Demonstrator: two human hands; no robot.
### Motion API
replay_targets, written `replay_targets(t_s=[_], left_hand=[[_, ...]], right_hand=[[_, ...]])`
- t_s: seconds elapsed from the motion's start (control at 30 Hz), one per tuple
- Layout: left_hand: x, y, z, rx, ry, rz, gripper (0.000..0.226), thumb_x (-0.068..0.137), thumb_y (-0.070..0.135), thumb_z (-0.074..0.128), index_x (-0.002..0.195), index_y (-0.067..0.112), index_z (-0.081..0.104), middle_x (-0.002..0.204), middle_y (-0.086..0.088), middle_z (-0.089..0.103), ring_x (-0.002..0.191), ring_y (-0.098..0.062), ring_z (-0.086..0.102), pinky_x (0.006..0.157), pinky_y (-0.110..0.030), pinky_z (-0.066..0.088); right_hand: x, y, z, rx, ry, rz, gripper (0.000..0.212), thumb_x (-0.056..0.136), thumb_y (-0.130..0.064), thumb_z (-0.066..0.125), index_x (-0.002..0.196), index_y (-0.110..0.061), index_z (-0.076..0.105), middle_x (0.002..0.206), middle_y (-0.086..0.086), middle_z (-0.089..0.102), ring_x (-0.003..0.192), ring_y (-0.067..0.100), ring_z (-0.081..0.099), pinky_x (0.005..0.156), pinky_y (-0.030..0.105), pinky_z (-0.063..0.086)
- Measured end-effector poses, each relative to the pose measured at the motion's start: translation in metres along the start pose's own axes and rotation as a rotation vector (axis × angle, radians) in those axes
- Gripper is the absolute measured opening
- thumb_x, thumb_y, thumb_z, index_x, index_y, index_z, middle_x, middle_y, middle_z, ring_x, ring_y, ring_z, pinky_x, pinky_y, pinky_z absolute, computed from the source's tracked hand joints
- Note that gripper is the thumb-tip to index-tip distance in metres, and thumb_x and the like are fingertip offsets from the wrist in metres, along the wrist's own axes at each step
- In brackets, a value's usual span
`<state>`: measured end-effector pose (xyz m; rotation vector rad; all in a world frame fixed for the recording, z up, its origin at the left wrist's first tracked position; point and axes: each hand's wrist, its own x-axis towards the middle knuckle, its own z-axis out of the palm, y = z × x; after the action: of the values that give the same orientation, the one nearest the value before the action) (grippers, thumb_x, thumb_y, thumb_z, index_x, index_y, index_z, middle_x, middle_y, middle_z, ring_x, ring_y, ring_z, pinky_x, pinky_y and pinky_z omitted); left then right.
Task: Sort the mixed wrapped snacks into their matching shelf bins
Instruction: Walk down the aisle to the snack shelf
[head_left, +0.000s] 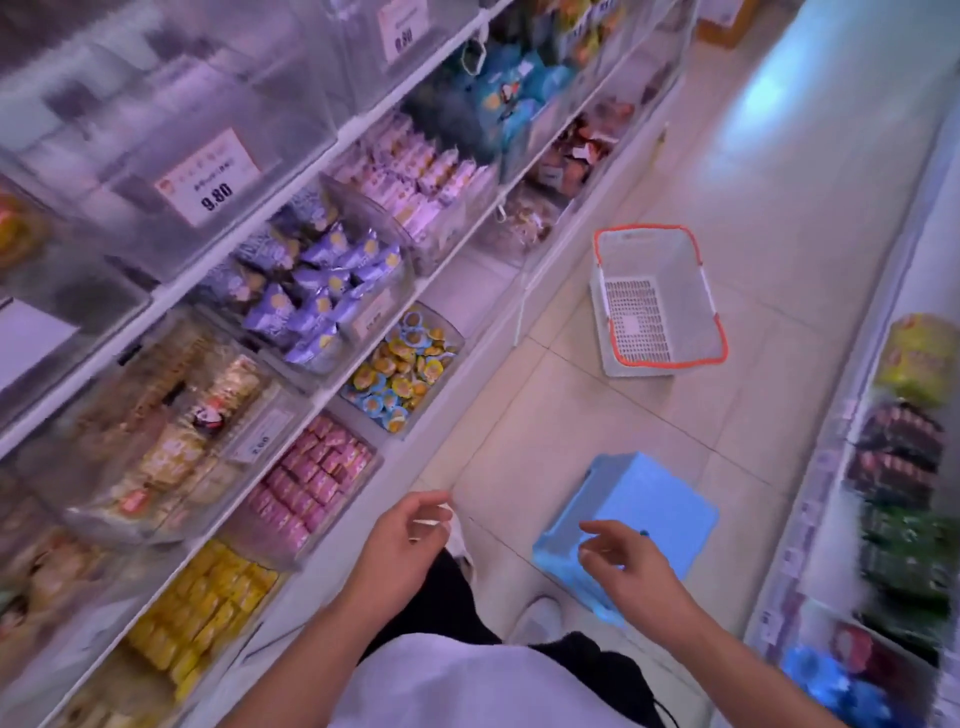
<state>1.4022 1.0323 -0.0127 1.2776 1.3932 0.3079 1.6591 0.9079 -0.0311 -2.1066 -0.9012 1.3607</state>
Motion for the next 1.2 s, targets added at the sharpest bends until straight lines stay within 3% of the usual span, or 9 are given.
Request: replay_targets(t_s=[0.17, 0.33, 0.43, 0.5, 0.63, 0.73, 0.87, 1.0, 1.2], left_hand=[[0.049, 0.011, -0.016, -0.004, 0.03, -0.023, 0.028, 0.089, -0.001, 0.066, 0.11, 0.019, 0.066, 0.101, -0.002, 0.072, 0.092, -0.014, 0.067, 0.075, -0.012, 0.049], [0.102, 0.032, -0.047, 0.073, 0.006, 0.009, 0.033, 0.089, 0.001, 0.065, 0.107, 0.029, 0.065, 0.099, 0.002, 0.072, 0.091, -0.008, 0.066, 0.077, -0.011, 0.048], [0.129, 0.038, -0.066, 0.115, 0.033, 0.021, 0.034, 0.089, 0.007, 0.068, 0.104, 0.037, 0.062, 0.099, 0.006, 0.072, 0.086, -0.001, 0.066, 0.082, -0.02, 0.051], [0.143, 0.039, -0.071, 0.135, 0.038, -0.017, 0.031, 0.089, 0.009, 0.068, 0.109, 0.032, 0.063, 0.103, 0.006, 0.072, 0.092, -0.005, 0.067, 0.09, -0.028, 0.052], [0.171, 0.039, -0.065, 0.254, 0.038, -0.097, 0.033, 0.089, 0.016, 0.067, 0.121, 0.023, 0.061, 0.109, 0.005, 0.068, 0.097, -0.013, 0.067, 0.094, -0.029, 0.049], [0.188, 0.044, -0.053, 0.304, 0.051, -0.169, 0.038, 0.091, 0.022, 0.066, 0.128, 0.021, 0.057, 0.115, 0.003, 0.064, 0.094, -0.014, 0.064, 0.089, -0.023, 0.047], [0.214, 0.056, -0.039, 0.46, 0.155, -0.231, 0.041, 0.093, 0.036, 0.059, 0.131, 0.024, 0.054, 0.124, 0.003, 0.064, 0.112, -0.019, 0.061, 0.092, -0.025, 0.046], [0.247, 0.068, -0.008, 0.574, 0.224, -0.345, 0.049, 0.094, 0.046, 0.048, 0.138, 0.025, 0.047, 0.131, -0.001, 0.059, 0.121, -0.024, 0.056, 0.105, -0.038, 0.041], [0.304, 0.064, 0.024, 0.725, 0.228, -0.296, 0.053, 0.094, 0.04, 0.05, 0.144, 0.027, 0.041, 0.144, -0.006, 0.05, 0.126, -0.031, 0.053, 0.099, -0.039, 0.046]], right_hand=[[0.066, -0.044, 0.002, -0.063, -0.075, -0.03, 0.027, 0.091, -0.013, 0.066, 0.116, -0.023, 0.064, 0.093, -0.006, 0.071, 0.085, -0.001, 0.065, 0.076, 0.007, 0.044], [0.127, -0.107, 0.015, -0.101, -0.119, -0.064, 0.024, 0.09, -0.018, 0.067, 0.112, -0.03, 0.064, 0.09, -0.007, 0.07, 0.083, 0.007, 0.067, 0.076, 0.015, 0.048], [0.162, -0.142, 0.02, -0.195, -0.192, -0.121, 0.028, 0.09, -0.023, 0.066, 0.117, -0.028, 0.063, 0.098, -0.005, 0.069, 0.086, 0.013, 0.068, 0.086, 0.032, 0.054], [0.183, -0.161, 0.017, -0.239, -0.232, -0.142, 0.032, 0.091, -0.027, 0.065, 0.122, -0.028, 0.061, 0.102, -0.005, 0.068, 0.088, 0.012, 0.069, 0.087, 0.035, 0.054], [0.225, -0.184, 0.009, -0.435, -0.349, -0.218, 0.043, 0.092, -0.031, 0.061, 0.134, -0.027, 0.054, 0.109, -0.007, 0.064, 0.086, 0.005, 0.065, 0.074, 0.011, 0.048], [0.263, -0.194, 0.002, -0.613, -0.428, -0.287, 0.048, 0.093, -0.031, 0.06, 0.14, -0.027, 0.049, 0.116, -0.003, 0.063, 0.093, 0.012, 0.065, 0.083, 0.019, 0.049], [0.33, -0.207, -0.012, -0.947, -0.567, -0.518, 0.055, 0.095, -0.035, 0.053, 0.147, -0.026, 0.04, 0.128, 0.004, 0.059, 0.117, 0.018, 0.059, 0.099, 0.029, 0.046], [0.401, -0.228, -0.036, -1.289, -0.692, -0.821, 0.06, 0.094, -0.041, 0.045, 0.151, -0.027, 0.033, 0.14, 0.006, 0.051, 0.126, 0.025, 0.05, 0.102, 0.034, 0.044], [0.471, -0.238, -0.031, -1.406, -0.76, -1.231, 0.055, 0.098, -0.048, 0.039, 0.149, -0.026, 0.037, 0.145, 0.001, 0.046, 0.144, 0.028, 0.025, 0.115, 0.04, 0.027]])
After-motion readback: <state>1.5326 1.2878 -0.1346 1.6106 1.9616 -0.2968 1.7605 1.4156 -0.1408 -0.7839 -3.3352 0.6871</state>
